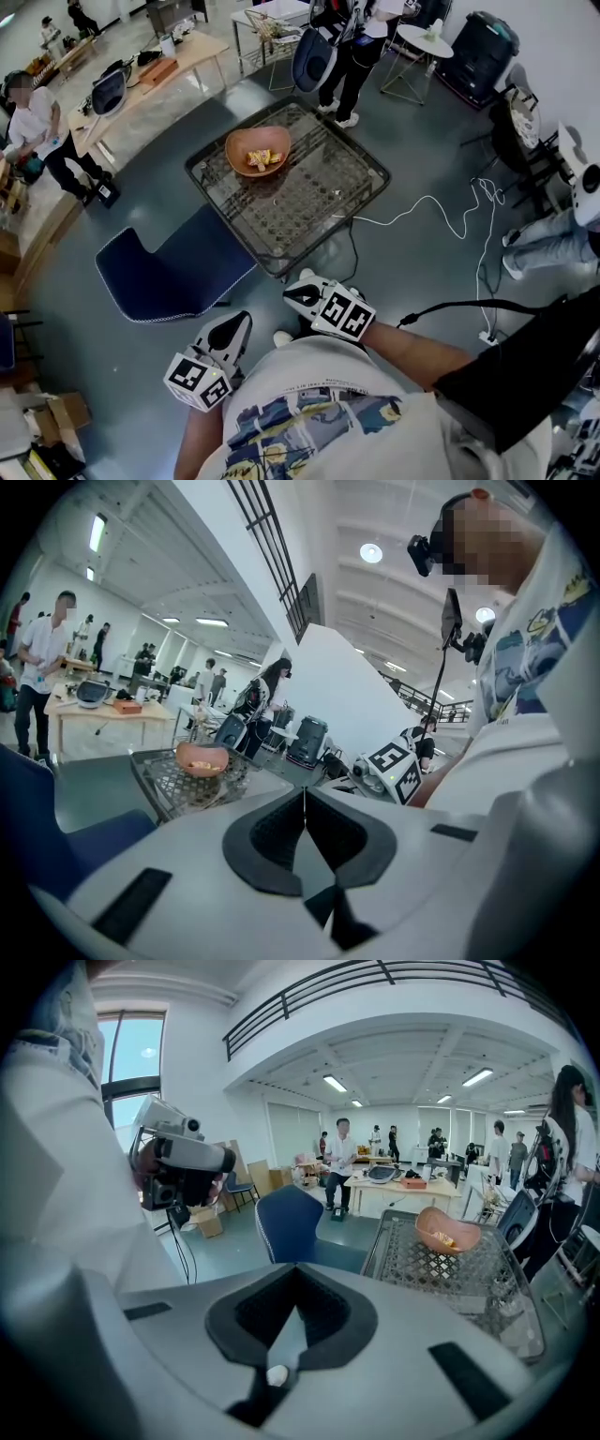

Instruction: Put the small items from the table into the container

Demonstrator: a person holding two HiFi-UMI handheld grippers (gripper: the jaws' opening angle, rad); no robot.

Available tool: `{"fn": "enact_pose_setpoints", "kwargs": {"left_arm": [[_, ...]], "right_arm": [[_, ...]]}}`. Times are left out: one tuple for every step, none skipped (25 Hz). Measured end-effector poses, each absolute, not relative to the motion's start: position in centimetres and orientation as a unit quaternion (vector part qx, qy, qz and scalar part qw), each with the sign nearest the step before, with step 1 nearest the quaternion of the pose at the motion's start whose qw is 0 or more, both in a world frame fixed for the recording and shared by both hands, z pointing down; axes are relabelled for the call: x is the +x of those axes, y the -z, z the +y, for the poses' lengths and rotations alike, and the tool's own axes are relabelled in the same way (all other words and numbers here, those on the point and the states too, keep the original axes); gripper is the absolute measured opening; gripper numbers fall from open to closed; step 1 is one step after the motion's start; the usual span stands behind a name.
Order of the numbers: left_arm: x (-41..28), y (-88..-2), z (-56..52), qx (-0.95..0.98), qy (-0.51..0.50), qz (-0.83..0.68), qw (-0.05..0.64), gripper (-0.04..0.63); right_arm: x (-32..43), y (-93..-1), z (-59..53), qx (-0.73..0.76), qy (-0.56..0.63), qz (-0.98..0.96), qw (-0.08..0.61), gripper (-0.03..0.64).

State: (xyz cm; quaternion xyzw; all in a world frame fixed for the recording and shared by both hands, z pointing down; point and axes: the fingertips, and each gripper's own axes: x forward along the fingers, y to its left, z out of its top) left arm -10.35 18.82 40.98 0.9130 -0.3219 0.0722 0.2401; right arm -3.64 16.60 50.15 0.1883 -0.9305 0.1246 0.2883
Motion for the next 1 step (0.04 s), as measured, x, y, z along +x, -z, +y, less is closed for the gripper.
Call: {"fn": "enact_pose_setpoints", "kwargs": {"left_arm": [[-10.29,-40.95,18.83,0.913,-0.072,-0.322,0.241,0.009]], "right_arm": [[-3.52,-50.08,16.58,0.189,-0.125,-0.93,0.289,0.008]]}}
